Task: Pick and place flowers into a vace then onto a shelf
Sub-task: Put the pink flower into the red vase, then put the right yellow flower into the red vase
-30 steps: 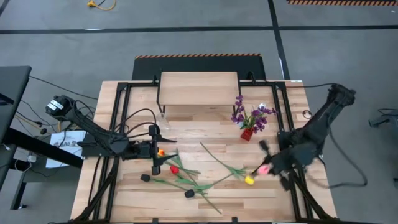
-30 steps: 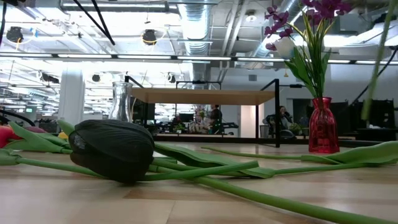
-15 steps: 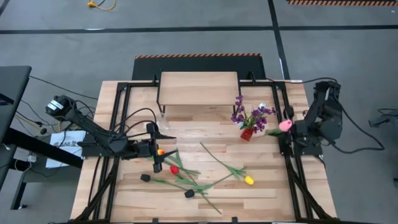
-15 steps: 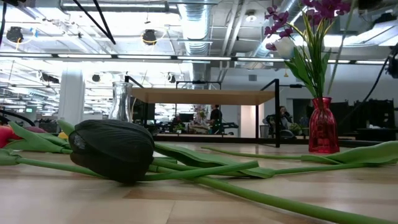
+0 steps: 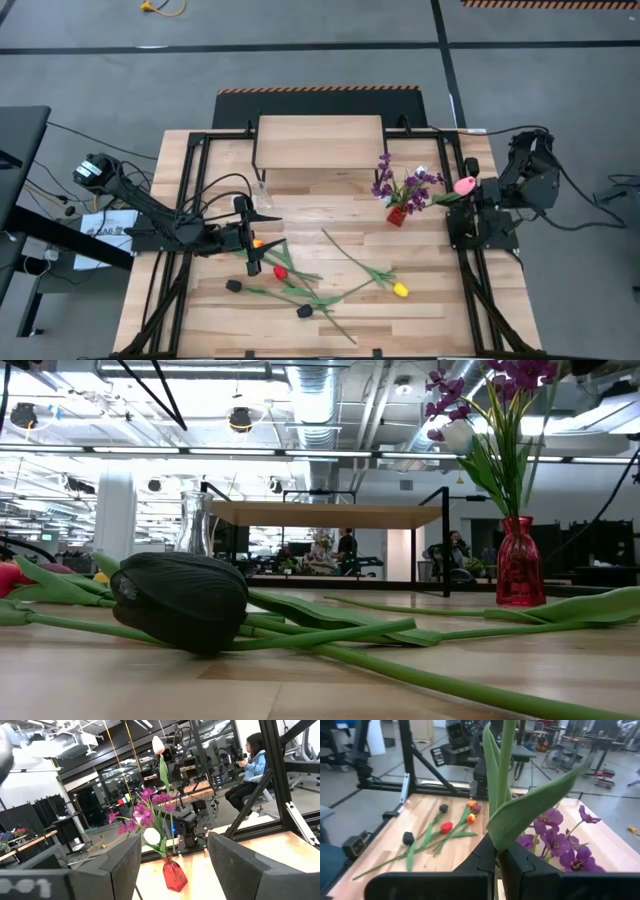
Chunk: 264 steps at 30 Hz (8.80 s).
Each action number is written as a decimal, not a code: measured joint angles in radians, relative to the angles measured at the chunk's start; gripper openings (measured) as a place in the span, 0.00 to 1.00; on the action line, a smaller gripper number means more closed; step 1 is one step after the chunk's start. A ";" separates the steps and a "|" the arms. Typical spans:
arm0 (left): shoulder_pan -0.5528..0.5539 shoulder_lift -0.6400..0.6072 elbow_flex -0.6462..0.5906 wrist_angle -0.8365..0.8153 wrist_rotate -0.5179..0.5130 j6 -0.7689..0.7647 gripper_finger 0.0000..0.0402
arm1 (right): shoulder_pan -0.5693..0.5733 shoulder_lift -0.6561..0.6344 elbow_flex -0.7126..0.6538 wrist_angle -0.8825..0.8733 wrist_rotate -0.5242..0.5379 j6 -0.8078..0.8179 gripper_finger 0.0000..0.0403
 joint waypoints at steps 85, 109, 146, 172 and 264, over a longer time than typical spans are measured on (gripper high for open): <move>0.000 0.000 0.000 -0.001 0.002 0.005 0.55 | -0.001 0.027 -0.178 -0.054 0.297 0.311 0.01; 0.000 0.000 0.000 0.000 0.003 0.006 0.55 | -0.001 0.039 -0.297 0.054 0.304 0.363 0.01; 0.000 0.000 0.000 0.000 0.005 -0.004 0.55 | -0.146 0.343 -0.298 0.047 0.299 0.616 0.02; 0.000 0.000 0.000 0.000 0.005 -0.004 0.55 | -0.145 0.353 -0.198 0.049 0.218 0.485 0.22; -0.306 -0.709 0.000 -0.711 0.020 -0.097 0.55 | 0.200 0.899 0.225 -0.306 -0.512 1.653 0.36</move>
